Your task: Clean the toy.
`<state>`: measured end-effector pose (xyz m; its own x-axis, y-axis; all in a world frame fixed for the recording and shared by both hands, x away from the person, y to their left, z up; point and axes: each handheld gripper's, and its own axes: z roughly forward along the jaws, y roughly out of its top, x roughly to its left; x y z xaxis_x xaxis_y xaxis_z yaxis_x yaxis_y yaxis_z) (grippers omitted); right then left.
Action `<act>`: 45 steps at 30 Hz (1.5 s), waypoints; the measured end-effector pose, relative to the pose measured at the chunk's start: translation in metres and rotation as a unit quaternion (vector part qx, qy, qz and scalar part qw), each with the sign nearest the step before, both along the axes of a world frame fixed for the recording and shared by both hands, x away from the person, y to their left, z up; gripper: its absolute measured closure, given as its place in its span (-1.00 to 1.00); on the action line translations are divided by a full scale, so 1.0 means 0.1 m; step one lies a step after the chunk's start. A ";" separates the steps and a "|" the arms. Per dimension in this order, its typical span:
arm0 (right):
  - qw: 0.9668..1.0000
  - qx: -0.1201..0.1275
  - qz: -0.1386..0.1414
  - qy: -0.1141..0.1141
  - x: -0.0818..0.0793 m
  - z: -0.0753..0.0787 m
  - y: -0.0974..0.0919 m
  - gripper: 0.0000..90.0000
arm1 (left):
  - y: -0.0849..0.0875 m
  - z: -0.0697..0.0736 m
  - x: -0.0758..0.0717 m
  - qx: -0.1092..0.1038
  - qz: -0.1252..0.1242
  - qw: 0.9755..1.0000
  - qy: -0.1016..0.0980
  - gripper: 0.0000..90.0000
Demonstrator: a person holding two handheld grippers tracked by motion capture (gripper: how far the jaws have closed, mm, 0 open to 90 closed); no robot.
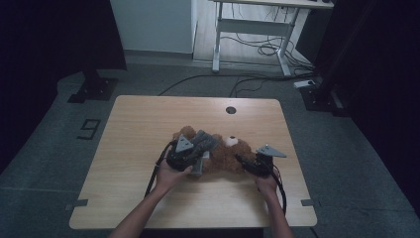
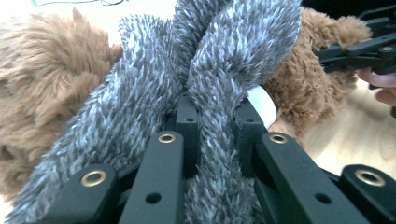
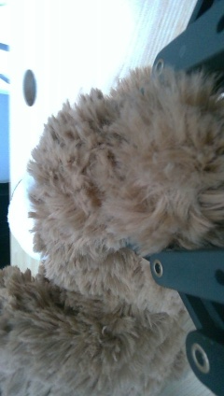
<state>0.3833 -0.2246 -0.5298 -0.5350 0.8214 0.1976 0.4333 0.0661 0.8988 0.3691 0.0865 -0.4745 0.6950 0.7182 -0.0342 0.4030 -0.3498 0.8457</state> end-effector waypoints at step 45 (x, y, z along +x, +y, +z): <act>0.999 -0.029 0.027 -0.014 -0.36 -0.05 0.16 0.09 | 0.55 0.19 -0.23 -0.006 0.040 0.997 0.060 0.68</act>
<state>0.3472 -0.2081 -0.5348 -0.5843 0.8004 0.1344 0.4024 0.1419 0.9044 0.3463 0.1411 -0.4557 0.6252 0.7707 -0.1231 0.5282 -0.3018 0.7937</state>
